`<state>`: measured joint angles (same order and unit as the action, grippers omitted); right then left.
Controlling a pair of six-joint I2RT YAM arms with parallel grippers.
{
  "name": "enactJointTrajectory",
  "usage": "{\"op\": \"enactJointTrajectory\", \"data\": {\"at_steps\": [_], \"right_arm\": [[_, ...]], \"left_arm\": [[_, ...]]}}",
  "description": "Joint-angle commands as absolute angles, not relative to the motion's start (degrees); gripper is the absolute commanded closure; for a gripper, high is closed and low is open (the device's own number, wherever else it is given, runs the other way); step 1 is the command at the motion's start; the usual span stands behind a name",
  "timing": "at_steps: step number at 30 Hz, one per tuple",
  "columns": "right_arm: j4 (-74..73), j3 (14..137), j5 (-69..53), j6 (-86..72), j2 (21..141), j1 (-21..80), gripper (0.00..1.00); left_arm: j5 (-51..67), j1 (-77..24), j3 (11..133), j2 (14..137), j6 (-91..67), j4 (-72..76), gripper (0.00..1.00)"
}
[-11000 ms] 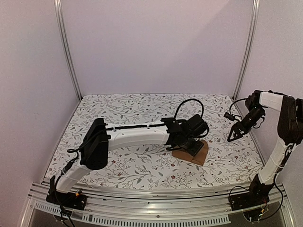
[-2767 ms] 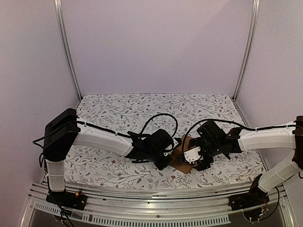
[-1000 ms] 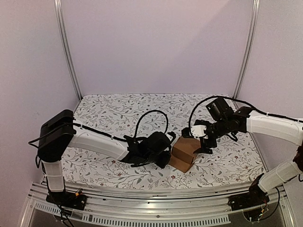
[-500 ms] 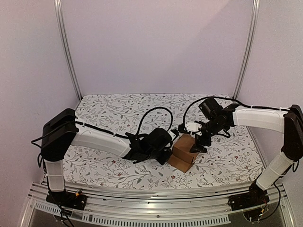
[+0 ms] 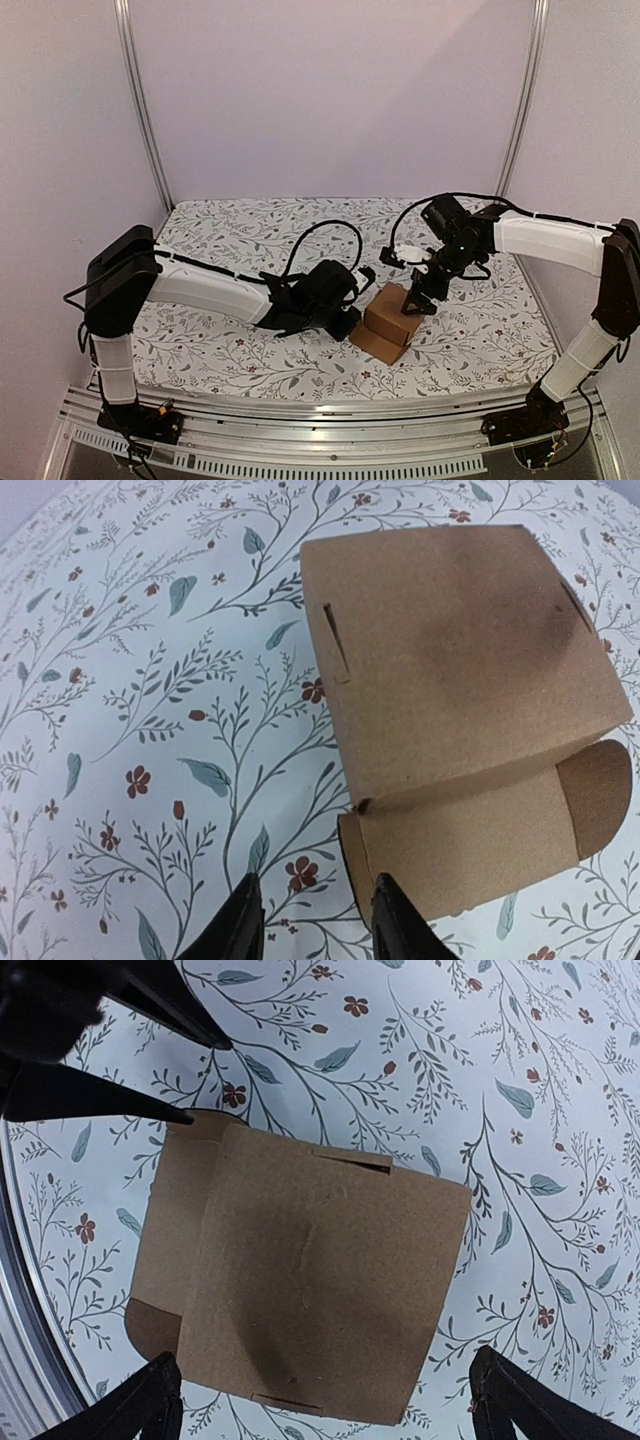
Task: Fold the paper box
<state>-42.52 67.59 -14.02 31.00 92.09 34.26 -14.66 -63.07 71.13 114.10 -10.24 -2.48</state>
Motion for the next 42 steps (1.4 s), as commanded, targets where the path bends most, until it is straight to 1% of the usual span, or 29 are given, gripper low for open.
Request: {"op": "enactJointTrajectory", "data": {"at_steps": [1,4,7,10,13,15,18,20,28,29,32,34,36,38,40,42], "right_arm": [[-43.76,69.21,-12.85,29.18,90.95,30.90,0.01],[-43.65,69.81,-13.71,27.16,93.79,28.83,0.01],[-44.24,69.24,-14.74,25.74,95.79,27.65,0.01],[-46.14,68.13,-16.17,25.74,96.32,27.42,0.01],[-47.95,67.28,-17.48,26.59,95.88,27.15,0.01],[-48.72,66.74,-18.68,27.01,95.31,27.16,0.01],[-50.14,66.41,-20.70,27.37,94.59,27.13,0.01],[-51.14,66.30,-21.55,27.47,94.35,27.16,0.01],[-52.29,66.44,-19.83,27.49,93.02,25.90,0.01],[-52.29,66.55,-19.91,27.57,92.60,25.26,0.01],[-52.22,66.99,-19.79,29.04,89.57,24.39,0.01],[-51.34,66.07,-19.98,31.41,86.59,24.40,0.01],[-50.12,64.42,-21.26,33.33,82.24,24.43,0.01],[-52.24,63.55,-26.10,36.35,77.84,24.45,0.01],[-53.62,61.92,-28.92,44.79,75.69,24.68,0.01],[-51.92,58.79,-29.69,49.45,73.44,25.04,0.01]], "left_arm": [[-11.17,-62.75,67.08,110.01,-17.24,-1.49,0.61],[-9.35,-62.93,67.50,111.80,-18.35,-1.68,0.62],[-7.27,-63.43,68.50,114.27,-18.62,-1.21,0.67],[-6.67,-63.80,69.88,116.17,-18.23,-1.48,0.75],[-7.02,-63.81,71.00,117.06,-17.17,-2.07,0.88],[-7.53,-63.76,71.59,117.32,-16.16,-2.05,0.94],[-8.82,-63.64,72.25,117.49,-14.69,-2.04,0.99],[-9.43,-63.51,72.77,117.69,-13.83,-2.27,1.00],[-9.19,-62.95,73.86,118.38,-10.96,-2.90,0.99],[-8.92,-62.93,73.73,118.12,-10.64,-2.86,0.95],[-9.20,-62.94,73.50,117.25,-9.59,-3.63,0.77],[-9.87,-62.93,73.04,116.24,-8.77,-3.80,0.70],[-9.97,-62.95,72.21,115.49,-8.37,-3.10,0.68],[-8.99,-62.84,71.38,115.14,-8.89,-2.06,0.67],[-8.19,-62.86,70.56,115.18,-10.56,-1.03,0.67],[-6.96,-62.84,69.10,115.14,-12.24,2.63,0.67]]}}
